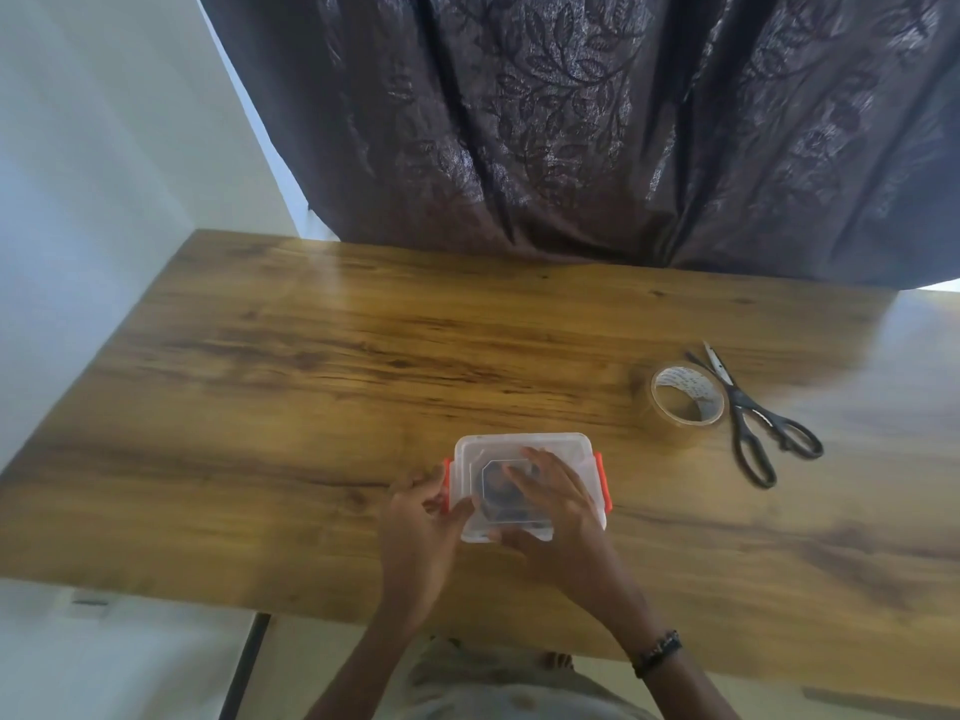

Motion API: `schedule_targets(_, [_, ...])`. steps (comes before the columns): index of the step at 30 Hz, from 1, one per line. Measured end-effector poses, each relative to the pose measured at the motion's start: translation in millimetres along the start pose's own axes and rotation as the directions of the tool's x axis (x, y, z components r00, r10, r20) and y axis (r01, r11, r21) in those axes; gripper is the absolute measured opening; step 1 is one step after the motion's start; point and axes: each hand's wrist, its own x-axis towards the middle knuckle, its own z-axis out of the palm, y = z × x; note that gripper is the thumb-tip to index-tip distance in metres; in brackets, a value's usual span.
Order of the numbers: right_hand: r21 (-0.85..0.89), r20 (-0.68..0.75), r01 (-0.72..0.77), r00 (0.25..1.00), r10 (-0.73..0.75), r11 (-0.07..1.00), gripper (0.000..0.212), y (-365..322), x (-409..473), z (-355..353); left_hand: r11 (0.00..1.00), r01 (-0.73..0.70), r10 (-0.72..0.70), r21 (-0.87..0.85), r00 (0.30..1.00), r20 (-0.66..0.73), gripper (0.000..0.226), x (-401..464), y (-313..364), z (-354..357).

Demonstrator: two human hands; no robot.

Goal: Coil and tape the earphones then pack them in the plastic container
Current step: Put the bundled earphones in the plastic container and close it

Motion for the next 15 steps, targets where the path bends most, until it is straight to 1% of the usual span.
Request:
schedule_targets(6, [0.002, 0.005, 0.009, 1.000, -0.009, 1.000, 0.070, 0.6, -0.4, -0.1, 1.000, -0.022, 0.021, -0.013, 0.998, -0.064, 0.037, -1.6, -2.6, 7.9])
schedule_targets(9, [0.016, 0.003, 0.014, 1.000, -0.014, 1.000, 0.079, -2.3, -2.5, -1.0, 1.000, -0.027, 0.025, -0.016, 0.996, -0.088, 0.035, -4.6, -1.5, 10.5])
schedule_targets(11, [0.011, 0.018, 0.024, 1.000, -0.024, 1.000, 0.082, -1.8, -2.1, -1.6, 1.000, -0.017, 0.016, -0.014, 0.998, -0.068, 0.037, -4.1, -3.7, 9.2])
schedule_targets(13, [0.002, 0.020, 0.040, 0.999, -0.040, 0.999, 0.077, 1.5, -3.3, -4.0, 1.000, -0.001, 0.001, -0.009, 0.999, -0.037, 0.042, -2.5, -7.3, 7.0])
schedule_targets(15, [0.032, -0.082, -0.004, 0.997, 0.006, 0.999, 0.062, 2.0, -6.7, -17.0, 0.999, 0.040, -0.040, -0.031, 0.999, 0.001, 0.048, -1.4, -8.1, 1.8])
